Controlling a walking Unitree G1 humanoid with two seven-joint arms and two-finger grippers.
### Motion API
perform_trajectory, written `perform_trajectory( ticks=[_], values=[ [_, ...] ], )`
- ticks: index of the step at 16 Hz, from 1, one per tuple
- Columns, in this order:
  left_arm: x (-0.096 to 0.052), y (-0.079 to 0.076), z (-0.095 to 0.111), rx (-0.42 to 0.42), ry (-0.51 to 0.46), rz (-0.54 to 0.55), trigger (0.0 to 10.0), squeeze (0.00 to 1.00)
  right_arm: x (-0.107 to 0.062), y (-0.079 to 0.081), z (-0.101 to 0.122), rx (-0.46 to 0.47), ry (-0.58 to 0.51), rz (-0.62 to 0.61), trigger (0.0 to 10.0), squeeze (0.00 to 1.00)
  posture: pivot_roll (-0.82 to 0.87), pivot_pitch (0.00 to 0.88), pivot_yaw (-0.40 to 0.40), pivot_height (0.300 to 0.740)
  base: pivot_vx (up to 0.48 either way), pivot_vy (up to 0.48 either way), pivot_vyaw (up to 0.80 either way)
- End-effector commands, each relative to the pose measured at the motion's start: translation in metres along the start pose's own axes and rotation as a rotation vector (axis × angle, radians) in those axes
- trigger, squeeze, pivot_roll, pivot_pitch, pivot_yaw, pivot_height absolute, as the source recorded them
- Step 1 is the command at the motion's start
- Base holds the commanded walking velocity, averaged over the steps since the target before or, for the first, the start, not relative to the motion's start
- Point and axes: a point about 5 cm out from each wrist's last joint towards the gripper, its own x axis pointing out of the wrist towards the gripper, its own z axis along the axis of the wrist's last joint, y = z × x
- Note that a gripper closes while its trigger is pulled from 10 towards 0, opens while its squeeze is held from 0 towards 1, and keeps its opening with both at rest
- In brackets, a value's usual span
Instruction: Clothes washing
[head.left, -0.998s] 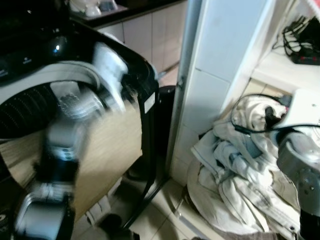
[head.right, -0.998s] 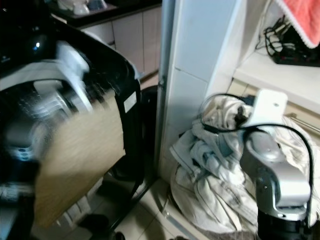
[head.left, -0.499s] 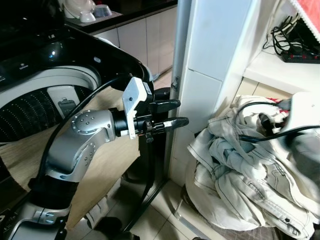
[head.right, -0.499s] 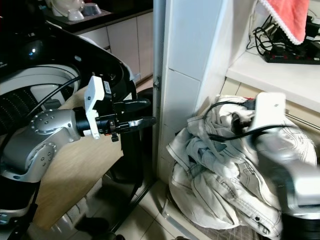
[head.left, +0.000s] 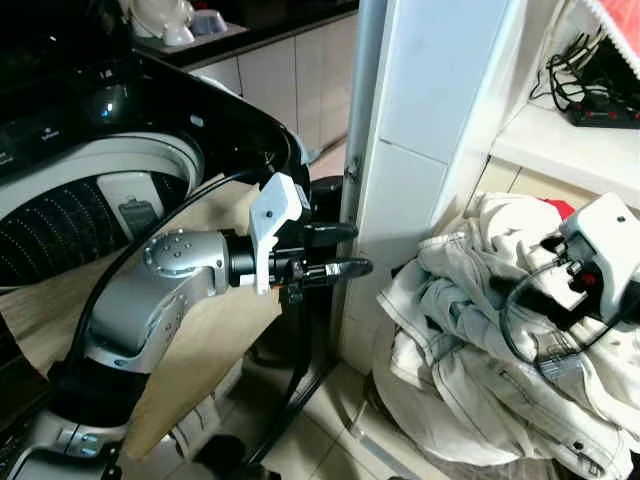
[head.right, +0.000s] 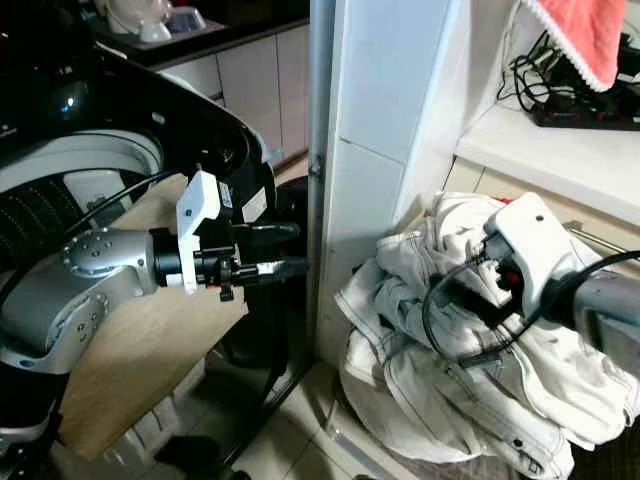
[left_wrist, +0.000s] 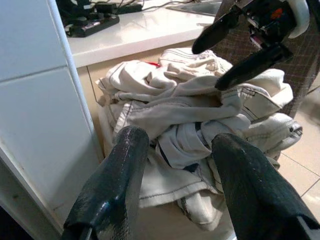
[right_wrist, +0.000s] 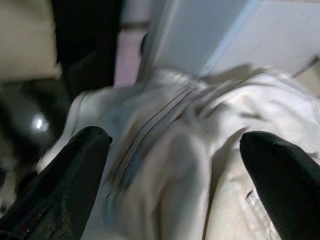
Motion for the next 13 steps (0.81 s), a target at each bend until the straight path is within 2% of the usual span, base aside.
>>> perform_trajectory(
  ticks=[1, 4, 6, 7, 8, 9, 10, 11, 13],
  values=[
    [0.001, -0.004, -0.002, 0.002, 0.025, -0.006, 10.0, 0.0, -0.002, -0.001, -0.002, -0.053, 0.04, 0.021, 10.0, 0.0, -0.11, 0.0, 0.017, 0.74, 0.0, 0.0, 0.0],
    [0.002, -0.007, -0.004, -0.003, 0.035, -0.014, 10.0, 0.0, -0.002, -0.004, -0.014, -0.086, 0.126, 0.021, 10.0, 0.0, -0.12, 0.0, 0.018, 0.74, 0.0, 0.0, 0.0],
    [0.003, -0.007, -0.003, -0.003, 0.032, -0.018, 10.0, 0.0, 0.004, -0.006, -0.021, -0.046, 0.133, 0.008, 10.0, 0.0, -0.12, 0.0, 0.018, 0.74, 0.0, 0.0, 0.0],
    [0.005, -0.008, -0.003, -0.002, 0.031, -0.02, 10.0, 0.0, 0.008, -0.007, -0.026, -0.006, 0.122, 0.014, 8.9, 0.0, -0.12, 0.0, 0.018, 0.74, 0.0, 0.0, 0.0],
    [0.005, -0.008, -0.003, -0.002, 0.033, -0.02, 10.0, 0.0, 0.01, -0.007, -0.03, 0.008, 0.124, 0.024, 4.5, 0.0, -0.12, 0.0, 0.018, 0.74, 0.0, 0.0, 0.0],
    [0.005, -0.008, -0.003, -0.002, 0.034, -0.02, 10.0, 0.0, 0.011, -0.008, -0.032, 0.017, 0.124, 0.033, 3.6, 0.0, -0.12, 0.0, 0.018, 0.74, 0.0, 0.0, 0.0],
    [0.005, -0.009, -0.003, -0.001, 0.039, -0.021, 10.0, 0.0, 0.012, -0.009, -0.038, 0.025, 0.143, 0.031, 0.9, 0.0, -0.11, 0.0, 0.015, 0.74, 0.0, 0.0, 0.0],
    [0.005, -0.009, -0.004, -0.001, 0.042, -0.022, 10.0, 0.0, 0.013, -0.01, -0.04, 0.031, 0.147, 0.03, 0.0, 0.0, -0.11, 0.0, 0.015, 0.74, 0.0, 0.0, 0.0],
    [0.005, -0.01, -0.004, -0.006, 0.044, -0.023, 10.0, 0.0, 0.014, -0.011, -0.042, 0.048, 0.143, 0.028, 0.0, 0.0, -0.11, 0.0, 0.016, 0.74, 0.0, 0.0, 0.0]
  ],
)
